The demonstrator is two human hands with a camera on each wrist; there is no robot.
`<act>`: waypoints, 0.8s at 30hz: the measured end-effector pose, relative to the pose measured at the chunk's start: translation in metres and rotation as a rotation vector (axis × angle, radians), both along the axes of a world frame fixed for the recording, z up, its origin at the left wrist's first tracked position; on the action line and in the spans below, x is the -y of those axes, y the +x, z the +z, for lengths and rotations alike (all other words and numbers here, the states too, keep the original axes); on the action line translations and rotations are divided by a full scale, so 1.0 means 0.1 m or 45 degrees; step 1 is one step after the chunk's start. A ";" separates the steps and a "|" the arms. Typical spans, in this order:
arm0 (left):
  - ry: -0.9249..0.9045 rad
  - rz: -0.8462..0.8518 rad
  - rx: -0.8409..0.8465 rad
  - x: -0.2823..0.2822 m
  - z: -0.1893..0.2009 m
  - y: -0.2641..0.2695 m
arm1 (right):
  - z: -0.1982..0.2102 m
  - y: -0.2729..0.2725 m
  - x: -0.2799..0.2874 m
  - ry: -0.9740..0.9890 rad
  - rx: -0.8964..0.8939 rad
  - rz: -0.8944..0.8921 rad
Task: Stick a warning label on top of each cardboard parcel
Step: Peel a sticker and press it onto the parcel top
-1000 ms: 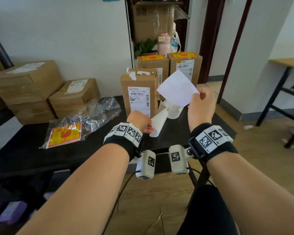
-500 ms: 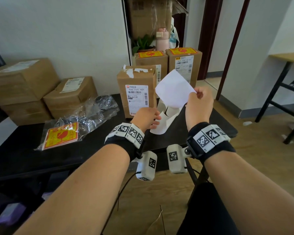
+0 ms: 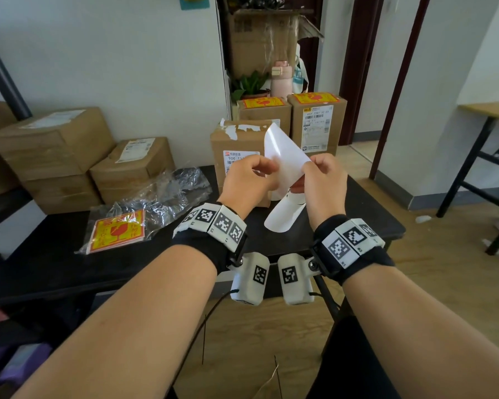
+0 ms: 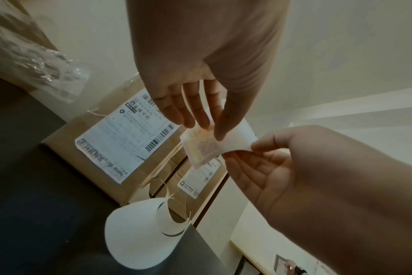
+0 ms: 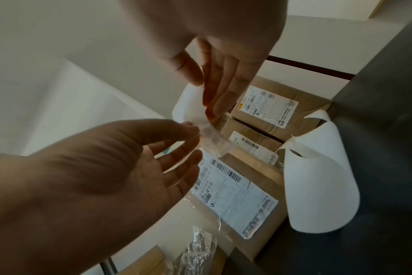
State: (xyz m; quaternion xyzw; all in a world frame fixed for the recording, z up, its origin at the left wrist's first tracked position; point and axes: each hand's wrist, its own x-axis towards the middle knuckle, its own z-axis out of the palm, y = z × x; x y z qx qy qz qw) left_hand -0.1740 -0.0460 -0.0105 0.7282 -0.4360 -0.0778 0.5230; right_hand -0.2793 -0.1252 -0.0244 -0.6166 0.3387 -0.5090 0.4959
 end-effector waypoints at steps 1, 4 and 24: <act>0.014 0.000 0.036 -0.02 0.00 0.00 | 0.02 0.00 -0.03 -0.009 0.000 0.019; 0.083 0.063 0.238 -0.07 -0.04 0.02 | 0.06 0.02 -0.11 -0.043 -0.027 0.081; -0.122 0.198 -0.756 -0.52 0.10 0.38 | 0.07 0.19 -0.18 -0.197 -0.173 0.104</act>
